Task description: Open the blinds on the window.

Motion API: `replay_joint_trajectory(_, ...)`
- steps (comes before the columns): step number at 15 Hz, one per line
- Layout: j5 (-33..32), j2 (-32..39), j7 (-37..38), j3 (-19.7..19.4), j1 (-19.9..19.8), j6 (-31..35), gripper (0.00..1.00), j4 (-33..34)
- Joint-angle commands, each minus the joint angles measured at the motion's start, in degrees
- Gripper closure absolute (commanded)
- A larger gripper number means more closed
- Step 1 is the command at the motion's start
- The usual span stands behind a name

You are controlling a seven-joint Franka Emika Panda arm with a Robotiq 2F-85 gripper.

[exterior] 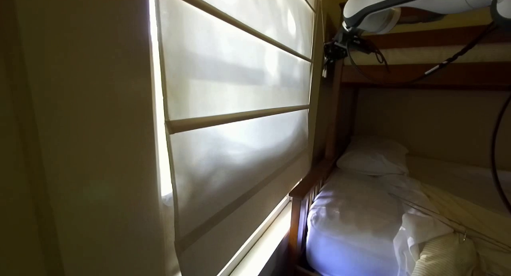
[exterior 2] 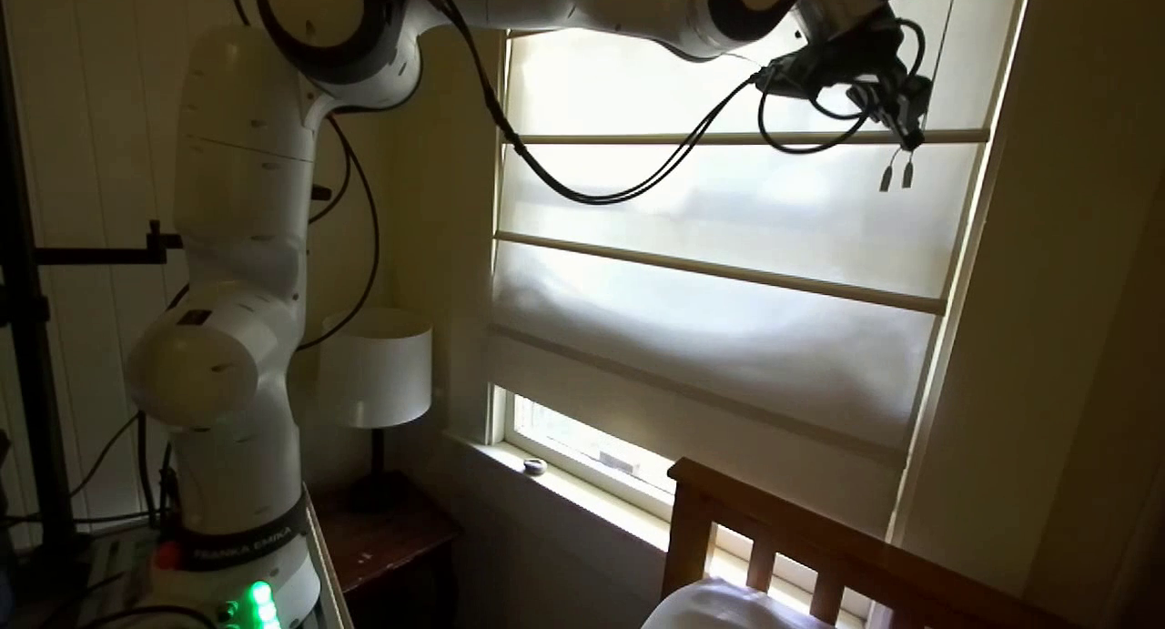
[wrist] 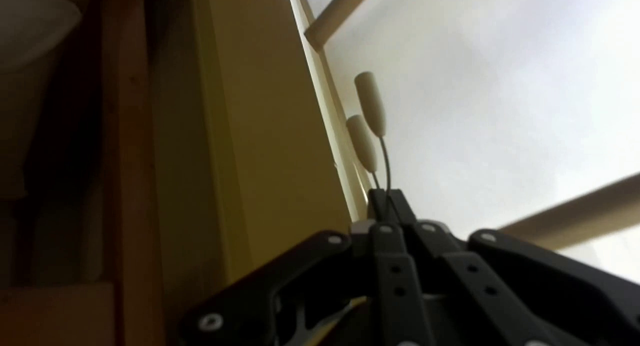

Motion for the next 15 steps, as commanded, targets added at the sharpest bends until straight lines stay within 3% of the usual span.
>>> replay_joint_trajectory(1, 3.46, -3.02, -0.32, -0.32, -0.99, -0.28, 1.00, -12.29)
replay_joint_trajectory(9, 9.68, -3.84, -1.38, -2.79, -0.80, -1.05, 1.00, -25.97)
replay_joint_trajectory(10, 7.69, -2.15, -0.30, -2.69, -0.10, 0.02, 0.99, -18.64)
replay_joint_trajectory(15, 8.56, -2.46, -0.41, -3.15, -0.19, -0.03, 0.99, -21.91)
